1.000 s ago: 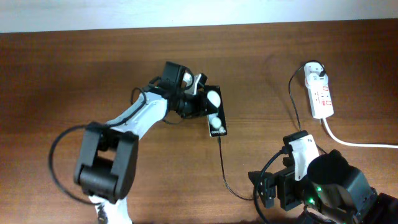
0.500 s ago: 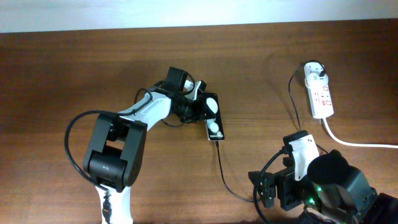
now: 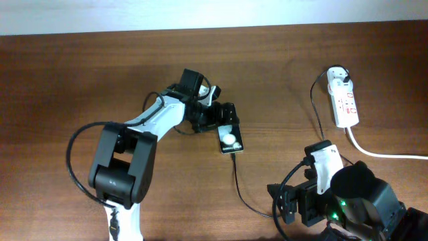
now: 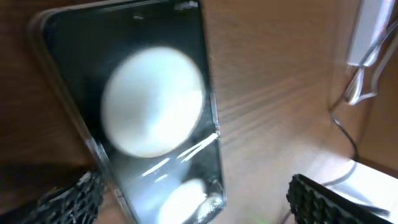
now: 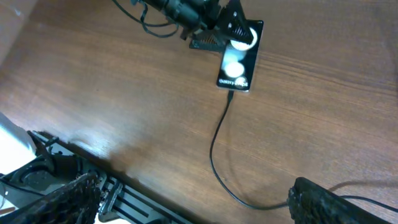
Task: Plug charger to phone and switch on socket
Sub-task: 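Lower the phone onto the table with the left gripper and release it, then move the right gripper over the power strip's red switch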
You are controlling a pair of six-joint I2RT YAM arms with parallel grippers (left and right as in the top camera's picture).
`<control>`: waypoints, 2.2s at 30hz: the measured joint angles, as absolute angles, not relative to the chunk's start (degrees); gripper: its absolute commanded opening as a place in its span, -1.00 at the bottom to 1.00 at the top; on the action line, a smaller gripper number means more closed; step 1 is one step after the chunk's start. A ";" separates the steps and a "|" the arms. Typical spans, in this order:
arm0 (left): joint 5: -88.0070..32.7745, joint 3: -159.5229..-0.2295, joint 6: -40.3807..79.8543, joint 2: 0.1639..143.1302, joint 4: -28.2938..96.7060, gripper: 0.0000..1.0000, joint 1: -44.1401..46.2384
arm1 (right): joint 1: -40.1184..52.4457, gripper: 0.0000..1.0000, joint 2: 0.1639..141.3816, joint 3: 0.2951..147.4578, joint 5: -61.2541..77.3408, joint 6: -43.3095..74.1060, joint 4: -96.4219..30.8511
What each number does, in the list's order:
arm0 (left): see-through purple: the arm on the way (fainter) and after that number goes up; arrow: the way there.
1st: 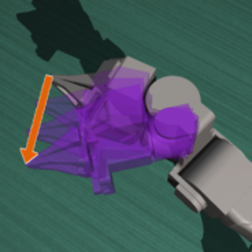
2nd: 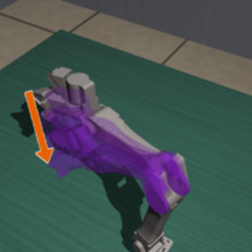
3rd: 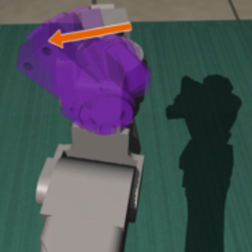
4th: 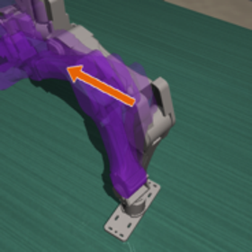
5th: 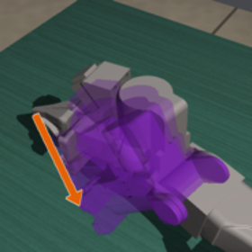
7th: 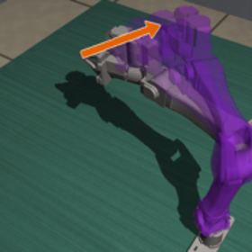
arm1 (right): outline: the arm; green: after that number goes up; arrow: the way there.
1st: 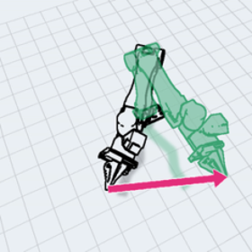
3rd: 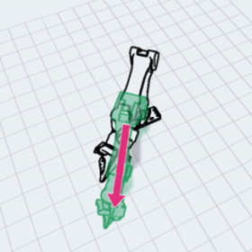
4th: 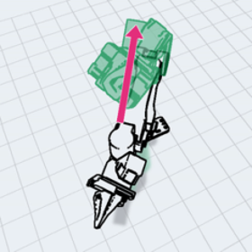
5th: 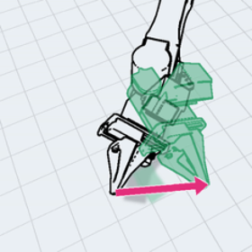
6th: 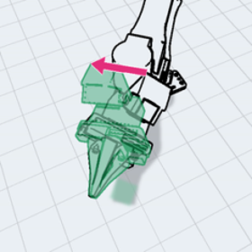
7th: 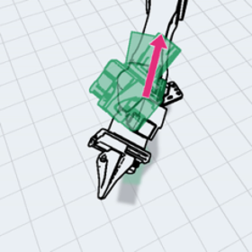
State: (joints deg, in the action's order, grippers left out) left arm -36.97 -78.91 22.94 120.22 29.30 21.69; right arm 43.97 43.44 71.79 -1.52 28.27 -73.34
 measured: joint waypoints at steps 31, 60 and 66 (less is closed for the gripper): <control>10.15 -80.31 22.68 47.55 74.46 0.98 16.95 | 43.97 0.99 43.83 71.79 -1.52 28.27 -63.51; 10.59 -80.47 23.18 14.02 92.38 0.98 4.80 | -15.49 -0.92 91.68 87.68 -9.04 41.98 -70.41; 10.57 -80.47 23.16 10.74 92.40 0.98 3.38 | -19.55 -0.92 110.52 103.44 -4.29 40.07 -71.70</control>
